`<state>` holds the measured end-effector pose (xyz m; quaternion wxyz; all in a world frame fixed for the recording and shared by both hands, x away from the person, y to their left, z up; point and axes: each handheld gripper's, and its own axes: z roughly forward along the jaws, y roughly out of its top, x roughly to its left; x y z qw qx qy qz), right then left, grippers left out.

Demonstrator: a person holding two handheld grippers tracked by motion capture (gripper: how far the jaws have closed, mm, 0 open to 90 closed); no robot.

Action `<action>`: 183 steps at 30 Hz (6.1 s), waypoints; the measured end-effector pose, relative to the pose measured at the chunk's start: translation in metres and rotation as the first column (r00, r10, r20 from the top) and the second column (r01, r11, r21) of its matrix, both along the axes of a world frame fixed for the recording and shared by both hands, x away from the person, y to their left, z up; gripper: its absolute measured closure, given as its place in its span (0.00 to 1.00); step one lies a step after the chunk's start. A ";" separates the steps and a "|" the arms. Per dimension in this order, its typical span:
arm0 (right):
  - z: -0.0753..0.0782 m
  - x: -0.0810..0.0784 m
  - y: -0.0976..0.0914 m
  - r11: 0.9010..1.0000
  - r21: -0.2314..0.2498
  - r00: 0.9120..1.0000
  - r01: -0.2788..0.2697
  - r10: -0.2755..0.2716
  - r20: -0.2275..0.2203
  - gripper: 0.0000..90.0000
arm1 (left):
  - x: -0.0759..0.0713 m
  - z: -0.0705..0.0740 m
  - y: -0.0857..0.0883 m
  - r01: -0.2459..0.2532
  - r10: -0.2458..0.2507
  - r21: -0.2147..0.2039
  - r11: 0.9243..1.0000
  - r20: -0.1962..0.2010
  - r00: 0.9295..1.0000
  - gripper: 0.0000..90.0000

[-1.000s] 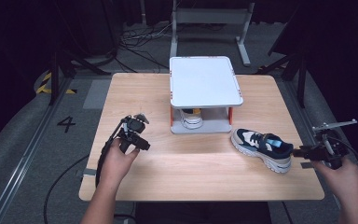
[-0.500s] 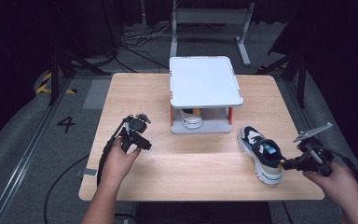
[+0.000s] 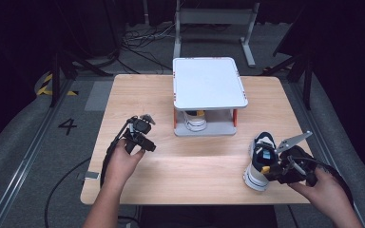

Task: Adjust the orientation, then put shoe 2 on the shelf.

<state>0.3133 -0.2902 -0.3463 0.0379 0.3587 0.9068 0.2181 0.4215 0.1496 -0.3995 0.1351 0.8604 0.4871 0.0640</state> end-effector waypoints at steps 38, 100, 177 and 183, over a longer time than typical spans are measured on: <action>-0.033 0.033 0.051 0.986 -0.088 0.988 -0.143 0.136 -0.075 0.79 | -0.012 -0.001 0.017 -0.041 0.041 0.004 0.999 0.006 0.999 0.47; -0.021 0.154 0.161 0.938 -0.249 0.939 -0.242 0.291 0.183 0.58 | -0.028 -0.004 0.052 -0.124 0.124 -0.026 0.992 -0.015 0.992 0.47; 0.010 0.096 0.001 0.971 0.182 0.866 0.157 -0.224 0.446 0.67 | -0.035 -0.002 0.076 -0.150 0.152 -0.057 0.987 0.027 0.988 0.46; -0.009 0.082 -0.047 0.963 0.234 0.837 0.135 -0.238 0.494 0.31 | -0.035 -0.004 0.085 -0.150 0.154 -0.066 0.986 0.057 0.986 0.43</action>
